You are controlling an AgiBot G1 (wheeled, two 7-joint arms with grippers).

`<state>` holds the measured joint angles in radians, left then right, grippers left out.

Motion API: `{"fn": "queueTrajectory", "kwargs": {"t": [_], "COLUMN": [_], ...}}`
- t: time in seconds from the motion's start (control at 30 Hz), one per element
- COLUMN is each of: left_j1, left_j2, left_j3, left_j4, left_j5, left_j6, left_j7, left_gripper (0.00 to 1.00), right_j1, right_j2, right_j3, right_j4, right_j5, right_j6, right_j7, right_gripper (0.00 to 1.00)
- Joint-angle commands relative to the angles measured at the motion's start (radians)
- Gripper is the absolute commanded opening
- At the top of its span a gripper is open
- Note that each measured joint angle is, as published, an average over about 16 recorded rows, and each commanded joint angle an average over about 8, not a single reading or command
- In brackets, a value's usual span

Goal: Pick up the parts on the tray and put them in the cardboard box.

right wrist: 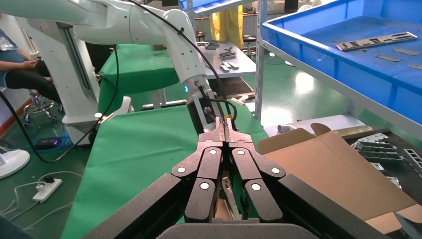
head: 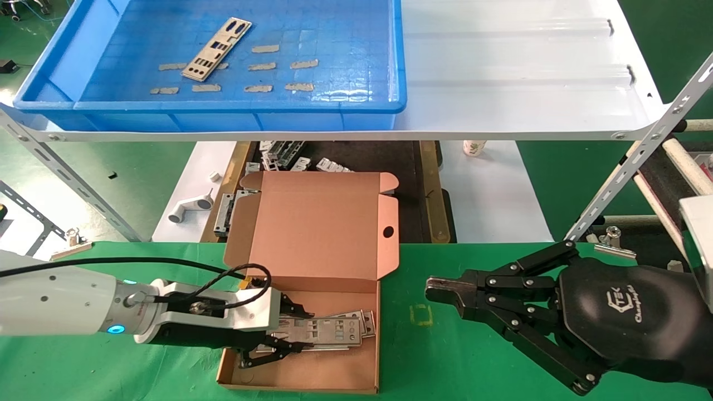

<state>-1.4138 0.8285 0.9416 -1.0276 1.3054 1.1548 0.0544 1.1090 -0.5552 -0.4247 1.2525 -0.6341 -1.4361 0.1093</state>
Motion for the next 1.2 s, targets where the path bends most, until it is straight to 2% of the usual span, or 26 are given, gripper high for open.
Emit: {"fn": "queueTrajectory", "kwargs": {"t": [0.03, 0.07, 0.1, 0.33, 0.37, 0.7, 0.9, 0.93, 1.17, 1.2], "left_j1": [0.004, 0.005, 0.005, 0.004, 0.003, -0.004, -0.013, -0.014, 0.005, 0.011], "left_j2": [0.012, 0.016, 0.02, 0.047, 0.05, 0.055, 0.041, 0.039, 0.018, 0.014], "left_j3": [0.001, 0.0, 0.0, 0.005, 0.006, 0.0, -0.009, -0.012, -0.057, -0.068], "left_j4": [0.016, 0.024, 0.031, 0.079, 0.085, 0.114, 0.111, 0.11, 0.087, 0.081], "left_j5": [0.004, 0.001, -0.001, -0.004, -0.002, -0.013, -0.047, -0.054, -0.104, -0.113], "left_j6": [-0.013, -0.013, -0.012, -0.004, -0.004, 0.003, 0.052, 0.06, 0.094, 0.098], "left_j7": [0.005, 0.006, 0.006, 0.015, 0.017, 0.03, 0.032, 0.032, 0.02, 0.015], "left_gripper": [0.0, 0.0, 0.05, 0.9, 0.98, 1.0, 1.0, 1.0, 1.0, 1.0], "right_j1": [0.0, 0.0, 0.0, 0.0, 0.0, 0.0, 0.0, 0.0, 0.0, 0.0], "right_j2": [0.0, 0.0, 0.0, 0.0, 0.0, 0.0, 0.0, 0.0, 0.0, 0.0], "right_j3": [0.0, 0.0, 0.0, 0.0, 0.0, 0.0, 0.0, 0.0, 0.0, 0.0], "right_j4": [0.0, 0.0, 0.0, 0.0, 0.0, 0.0, 0.0, 0.0, 0.0, 0.0], "right_j5": [0.0, 0.0, 0.0, 0.0, 0.0, 0.0, 0.0, 0.0, 0.0, 0.0], "right_j6": [0.0, 0.0, 0.0, 0.0, 0.0, 0.0, 0.0, 0.0, 0.0, 0.0], "right_j7": [0.0, 0.0, 0.0, 0.0, 0.0, 0.0, 0.0, 0.0, 0.0, 0.0], "right_gripper": [0.0, 0.0, 0.0, 0.0, 0.0, 0.0, 0.0, 0.05, 0.92, 1.0]}}
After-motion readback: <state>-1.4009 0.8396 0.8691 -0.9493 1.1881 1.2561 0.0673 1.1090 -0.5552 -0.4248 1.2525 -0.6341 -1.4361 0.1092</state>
